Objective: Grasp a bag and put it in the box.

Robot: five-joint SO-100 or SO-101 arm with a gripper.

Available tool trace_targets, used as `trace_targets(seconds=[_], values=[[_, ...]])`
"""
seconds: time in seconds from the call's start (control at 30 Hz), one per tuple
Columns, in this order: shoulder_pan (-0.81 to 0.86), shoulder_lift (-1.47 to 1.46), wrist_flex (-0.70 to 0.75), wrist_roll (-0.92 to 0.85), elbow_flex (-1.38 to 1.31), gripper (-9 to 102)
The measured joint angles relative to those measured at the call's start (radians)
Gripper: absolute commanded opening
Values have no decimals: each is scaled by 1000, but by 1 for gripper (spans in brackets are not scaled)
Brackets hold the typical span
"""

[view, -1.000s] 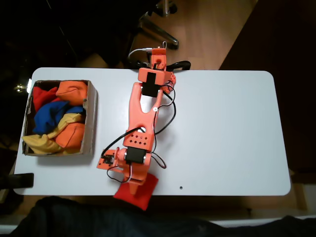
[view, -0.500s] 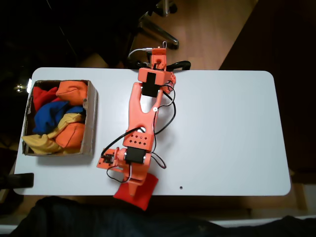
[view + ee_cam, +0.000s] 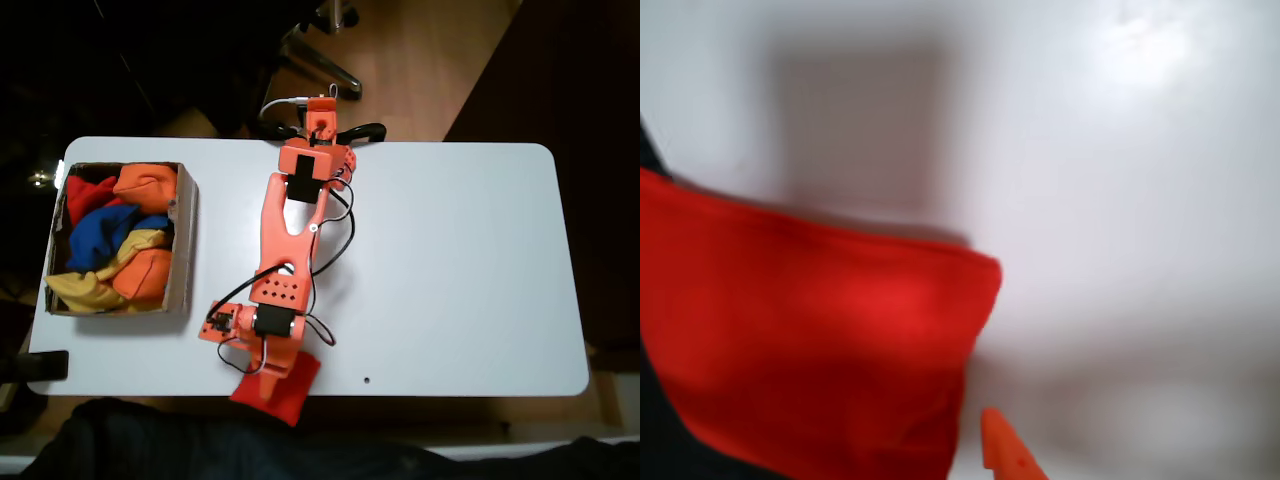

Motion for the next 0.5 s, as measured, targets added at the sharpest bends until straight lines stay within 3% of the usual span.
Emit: trace_targets(seconds=[0.5], values=[[17,-80,-15,9,-48,71]])
